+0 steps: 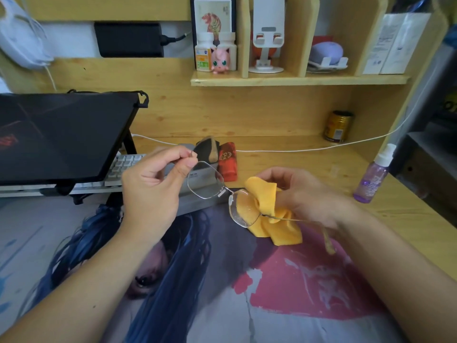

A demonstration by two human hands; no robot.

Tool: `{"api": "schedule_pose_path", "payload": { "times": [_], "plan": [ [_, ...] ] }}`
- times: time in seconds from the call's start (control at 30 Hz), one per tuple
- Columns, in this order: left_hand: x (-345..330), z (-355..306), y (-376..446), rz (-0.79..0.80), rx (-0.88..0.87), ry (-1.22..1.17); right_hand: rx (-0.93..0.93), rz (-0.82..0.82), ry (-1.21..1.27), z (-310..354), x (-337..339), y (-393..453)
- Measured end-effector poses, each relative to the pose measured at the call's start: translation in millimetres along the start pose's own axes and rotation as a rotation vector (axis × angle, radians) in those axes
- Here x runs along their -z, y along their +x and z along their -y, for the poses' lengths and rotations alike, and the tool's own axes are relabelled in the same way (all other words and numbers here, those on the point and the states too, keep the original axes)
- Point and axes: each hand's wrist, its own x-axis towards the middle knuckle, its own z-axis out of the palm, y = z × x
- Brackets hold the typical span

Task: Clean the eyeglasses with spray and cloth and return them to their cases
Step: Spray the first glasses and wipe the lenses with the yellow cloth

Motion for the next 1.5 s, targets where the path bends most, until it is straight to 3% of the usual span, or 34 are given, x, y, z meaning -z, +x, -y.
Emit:
{"api": "schedule_pose_path", "payload": {
  "times": [0.17,0.43,0.6,0.9,1.1,1.37,1.5],
  "plan": [
    [0,-2,0,0.020,-0.036,0.047,-0.139,0.138,0.243,1,2,-3],
    [-3,-6,-3,0.012,-0.069,0.080,-0.175,0.166,-0.241,-3,-2,-2],
    [-5,-11,-4,0.008,-0.124,0.128,-0.185,0.302,-0.021,-1,-10,-7],
    [-3,-17,-2,-0.028,-0.129,0.111,-0.230,0.461,0.133,2,-16,-11],
    [-2,-14,-2,0.030,-0.150,0.178,-0.229,0.384,-0.102,4,-24,-14],
    [-1,-8,-2,0.033,-0.119,0.174,-0.258,0.349,0.074,-6,-30,-11],
    [0,-6,0,0.035,-0.125,0.178,-0.261,0.406,0.168,-7,-33,-10]
  ]
}}
